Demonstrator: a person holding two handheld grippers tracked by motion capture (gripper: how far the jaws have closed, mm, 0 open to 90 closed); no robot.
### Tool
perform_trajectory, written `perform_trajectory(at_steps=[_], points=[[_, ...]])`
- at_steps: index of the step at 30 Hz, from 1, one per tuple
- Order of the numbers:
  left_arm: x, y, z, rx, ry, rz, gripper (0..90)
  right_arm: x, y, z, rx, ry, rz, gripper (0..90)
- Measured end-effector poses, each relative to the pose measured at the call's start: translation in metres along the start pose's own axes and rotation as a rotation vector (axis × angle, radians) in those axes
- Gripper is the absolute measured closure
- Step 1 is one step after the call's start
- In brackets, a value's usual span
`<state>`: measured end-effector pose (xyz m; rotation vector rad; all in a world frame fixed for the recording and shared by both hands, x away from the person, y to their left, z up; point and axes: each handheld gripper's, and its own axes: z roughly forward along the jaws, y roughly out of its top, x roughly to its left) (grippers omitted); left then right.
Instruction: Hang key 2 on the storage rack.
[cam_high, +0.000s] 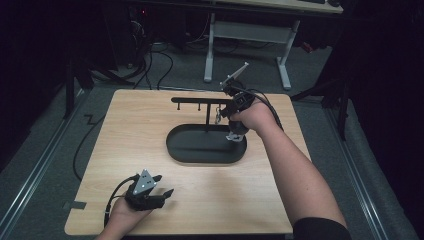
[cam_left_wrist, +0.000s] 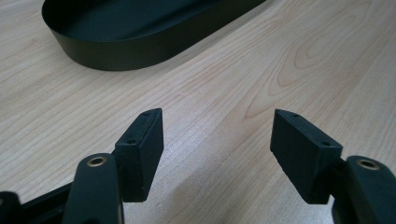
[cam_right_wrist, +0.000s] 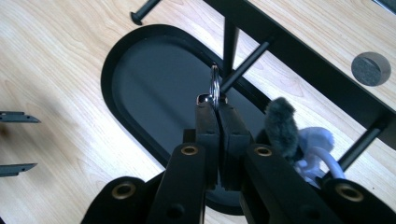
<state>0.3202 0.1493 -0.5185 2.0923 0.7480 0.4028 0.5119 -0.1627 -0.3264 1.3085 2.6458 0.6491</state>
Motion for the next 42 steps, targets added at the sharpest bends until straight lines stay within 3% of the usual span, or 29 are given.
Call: perform_trajectory(at_steps=[5, 15, 26, 35, 42], points=[[0.000, 0.000, 0.001, 0.002, -0.001, -0.001, 35.5, -0.005, 0.000, 0.000, -0.001, 0.009, 0.024, 88.9], [0.000, 0.000, 0.001, 0.006, -0.003, 0.003, 35.5, -0.014, 0.004, 0.006, -0.022, -0.018, 0.035, 88.2], [0.000, 0.000, 0.002, 0.004, -0.001, 0.004, 35.5, -0.014, 0.007, 0.009, -0.038, -0.052, 0.039, 82.2], [0.001, 0.002, 0.002, 0.014, -0.002, 0.005, 35.3, -0.010, -0.010, -0.006, -0.061, -0.056, 0.063, 78.9], [0.002, 0.002, 0.003, 0.005, 0.003, 0.001, 35.2, -0.004, -0.027, -0.008, -0.072, -0.040, 0.054, 74.1]])
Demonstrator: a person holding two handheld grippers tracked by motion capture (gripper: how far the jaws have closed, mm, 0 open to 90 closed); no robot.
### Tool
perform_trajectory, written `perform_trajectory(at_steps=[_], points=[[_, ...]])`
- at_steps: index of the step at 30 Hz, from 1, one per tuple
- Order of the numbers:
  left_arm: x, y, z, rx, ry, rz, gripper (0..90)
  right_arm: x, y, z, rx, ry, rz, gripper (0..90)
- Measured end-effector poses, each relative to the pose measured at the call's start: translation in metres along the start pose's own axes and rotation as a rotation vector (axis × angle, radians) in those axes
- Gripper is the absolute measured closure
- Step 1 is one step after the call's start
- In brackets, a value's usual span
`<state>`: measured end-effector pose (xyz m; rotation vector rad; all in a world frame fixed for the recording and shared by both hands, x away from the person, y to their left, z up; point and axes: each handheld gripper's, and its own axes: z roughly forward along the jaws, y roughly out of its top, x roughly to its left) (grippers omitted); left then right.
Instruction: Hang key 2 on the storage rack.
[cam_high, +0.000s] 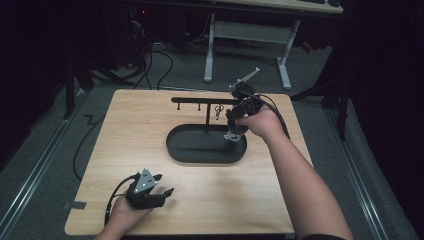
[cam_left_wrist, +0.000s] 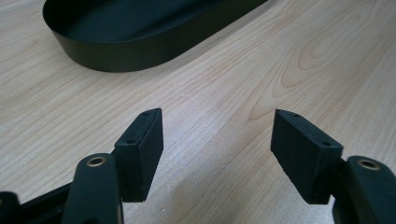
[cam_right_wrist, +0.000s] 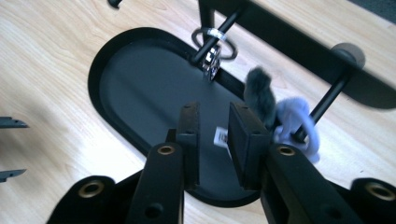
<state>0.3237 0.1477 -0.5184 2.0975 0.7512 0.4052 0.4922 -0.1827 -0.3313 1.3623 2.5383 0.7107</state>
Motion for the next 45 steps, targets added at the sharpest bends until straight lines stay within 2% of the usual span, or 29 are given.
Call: perform_trajectory(at_steps=[6, 10, 18, 20, 21, 23, 24, 28, 31, 35, 37, 38, 39, 40, 41, 42, 45], points=[[-0.001, 0.001, 0.002, 0.005, -0.002, 0.006, 35.2, 0.003, -0.019, 0.006, -0.024, 0.022, 0.001, 68.1], [-0.001, 0.001, 0.002, 0.005, -0.001, 0.006, 35.2, 0.003, -0.032, 0.012, -0.046, 0.057, 0.017, 66.1], [-0.003, 0.001, 0.003, 0.012, -0.002, 0.013, 35.3, 0.000, -0.056, 0.024, -0.067, 0.065, 0.045, 60.5], [-0.004, 0.001, 0.004, 0.011, -0.002, 0.015, 35.3, 0.001, -0.063, 0.027, -0.075, 0.059, 0.041, 59.0], [-0.004, 0.001, 0.004, 0.015, -0.005, 0.018, 35.3, 0.004, -0.070, 0.028, -0.084, 0.074, 0.045, 56.9], [-0.004, 0.001, 0.004, 0.013, -0.006, 0.018, 35.3, 0.005, -0.073, 0.029, -0.090, 0.074, 0.043, 56.0], [-0.005, 0.001, 0.004, 0.013, -0.007, 0.019, 35.3, 0.009, -0.081, 0.030, -0.105, 0.080, 0.046, 53.3], [-0.007, 0.001, 0.005, 0.016, -0.011, 0.024, 35.4, 0.014, -0.094, 0.032, -0.122, 0.070, 0.034, 50.6], [-0.007, 0.001, 0.005, 0.015, -0.013, 0.027, 35.3, 0.017, -0.107, 0.032, -0.138, 0.084, 0.036, 48.3], [-0.007, 0.001, 0.005, 0.014, -0.014, 0.027, 35.4, 0.023, -0.126, 0.032, -0.159, 0.053, 0.018, 46.1], [-0.007, 0.000, 0.005, 0.013, -0.013, 0.023, 35.4, 0.025, -0.144, 0.034, -0.177, 0.056, 0.022, 45.0], [-0.007, 0.000, 0.005, 0.013, -0.013, 0.021, 35.4, 0.025, -0.144, 0.034, -0.177, 0.056, 0.022, 45.0], [-0.007, 0.000, 0.005, 0.013, -0.013, 0.020, 35.4, 0.026, -0.153, 0.035, -0.189, 0.035, 0.004, 44.5], [-0.007, 0.000, 0.006, 0.013, -0.014, 0.018, 35.4, 0.026, -0.153, 0.035, -0.189, 0.035, 0.004, 44.5], [-0.007, 0.000, 0.005, 0.012, -0.016, 0.017, 35.4, 0.025, -0.165, 0.037, -0.200, 0.022, 0.008, 43.8], [-0.008, 0.000, 0.005, 0.011, -0.018, 0.018, 35.4, 0.025, -0.165, 0.037, -0.200, 0.022, 0.008, 43.8], [-0.010, 0.001, 0.005, 0.009, -0.020, 0.023, 35.4, 0.022, -0.185, 0.042, -0.226, 0.017, 0.007, 42.7]])
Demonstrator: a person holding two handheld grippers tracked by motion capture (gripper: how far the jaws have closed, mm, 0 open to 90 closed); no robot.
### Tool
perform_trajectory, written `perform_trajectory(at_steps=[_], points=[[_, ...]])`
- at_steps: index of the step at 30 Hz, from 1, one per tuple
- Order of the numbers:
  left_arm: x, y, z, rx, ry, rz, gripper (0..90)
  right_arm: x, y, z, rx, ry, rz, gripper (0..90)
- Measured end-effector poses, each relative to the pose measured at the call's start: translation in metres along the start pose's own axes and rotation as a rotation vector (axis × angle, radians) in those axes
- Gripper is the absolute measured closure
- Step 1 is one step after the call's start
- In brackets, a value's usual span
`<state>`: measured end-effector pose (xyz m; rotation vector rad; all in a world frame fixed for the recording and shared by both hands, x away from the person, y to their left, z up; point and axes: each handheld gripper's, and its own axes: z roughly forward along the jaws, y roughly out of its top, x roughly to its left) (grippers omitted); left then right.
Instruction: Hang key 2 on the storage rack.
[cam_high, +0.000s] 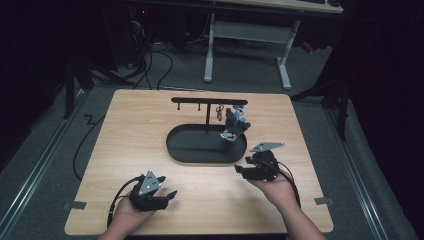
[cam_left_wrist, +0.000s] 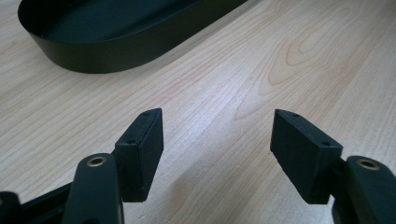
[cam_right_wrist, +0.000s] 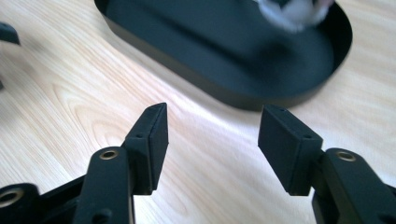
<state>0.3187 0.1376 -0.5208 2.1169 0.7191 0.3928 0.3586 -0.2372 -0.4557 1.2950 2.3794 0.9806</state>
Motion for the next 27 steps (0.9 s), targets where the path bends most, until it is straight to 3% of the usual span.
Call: perform_trajectory(at_steps=[2, 5, 8, 18, 24, 27], points=[[-0.002, 0.000, 0.000, 0.000, -0.002, 0.002, 35.4, -0.004, -0.021, 0.000, -0.022, 0.000, 0.021, 42.0], [-0.005, 0.001, 0.001, 0.002, -0.006, 0.008, 35.4, -0.008, -0.036, 0.000, -0.040, 0.006, 0.054, 42.0], [-0.007, 0.001, 0.001, -0.001, -0.009, 0.008, 35.3, -0.012, -0.061, 0.000, -0.071, -0.020, 0.061, 41.7], [-0.010, 0.001, 0.001, -0.008, 0.002, -0.031, 35.1, -0.011, -0.110, -0.011, -0.208, -0.066, 0.080, 37.8], [-0.012, 0.002, 0.002, -0.008, 0.006, -0.031, 34.9, -0.013, -0.112, -0.005, -0.175, -0.064, 0.075, 37.9], [-0.013, 0.002, 0.001, -0.012, 0.000, -0.027, 34.8, -0.011, -0.111, -0.005, -0.190, -0.067, 0.066, 38.1]])
